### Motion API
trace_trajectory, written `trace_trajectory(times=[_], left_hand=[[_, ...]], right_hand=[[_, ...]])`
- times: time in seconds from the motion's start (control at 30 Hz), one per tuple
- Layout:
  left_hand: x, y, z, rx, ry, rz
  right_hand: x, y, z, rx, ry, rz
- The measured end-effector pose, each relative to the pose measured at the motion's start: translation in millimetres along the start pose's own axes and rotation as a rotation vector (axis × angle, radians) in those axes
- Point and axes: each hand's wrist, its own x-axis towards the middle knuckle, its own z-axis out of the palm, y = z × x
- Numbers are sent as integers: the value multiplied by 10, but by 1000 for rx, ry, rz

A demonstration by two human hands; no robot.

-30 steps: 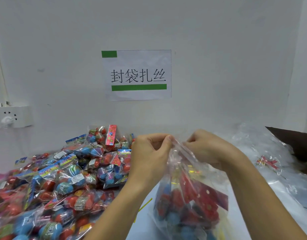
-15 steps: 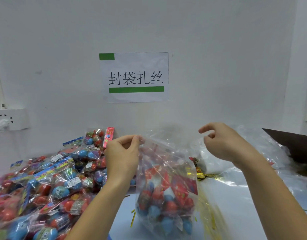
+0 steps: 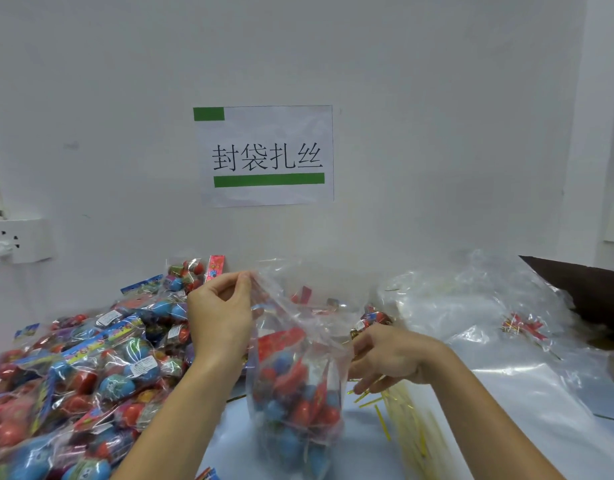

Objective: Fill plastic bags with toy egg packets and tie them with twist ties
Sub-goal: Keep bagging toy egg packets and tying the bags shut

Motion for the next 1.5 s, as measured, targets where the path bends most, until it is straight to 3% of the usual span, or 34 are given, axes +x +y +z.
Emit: trace_trajectory(times=[0.13, 0.27, 0.33, 0.53, 0.77, 0.87, 1.07, 1.13, 1.27, 1.33, 1.43, 1.5], left_hand=[[3, -2, -19, -21, -2, -26], [17, -39, -54, -7, 12, -14], [16, -75, -40, 20, -5, 24], [25, -222, 79, -165, -28, -139], [-10, -239, 30, -288, -28, -212], [46, -229, -2, -214, -45, -293], [184, -239, -254, -53, -174, -338], [273, -258, -335, 115, -221, -392], [322, -304, -423, 332, -192, -463], [270, -334, -470, 428, -259, -530], [201, -391, -519, 471, -368, -616], [162, -336, -530, 494, -437, -575]], right_hand=[[10, 22, 39, 38, -87, -34], [-72, -59, 41, 6, -348, -59], [-68, -140, 130, -41, -397, -78], [79, -297, 504, -155, -205, -213], [182, -244, 574, -114, -109, -289], [186, -216, 568, -68, -110, -276], [189, -139, 409, -7, 90, -220], [129, -135, 304, -17, -2, -148], [7, -237, 258, -63, -406, -31], [33, -325, 378, -112, -451, -1], [103, -425, 619, -322, -262, -136], [139, -433, 706, -361, -95, -238]])
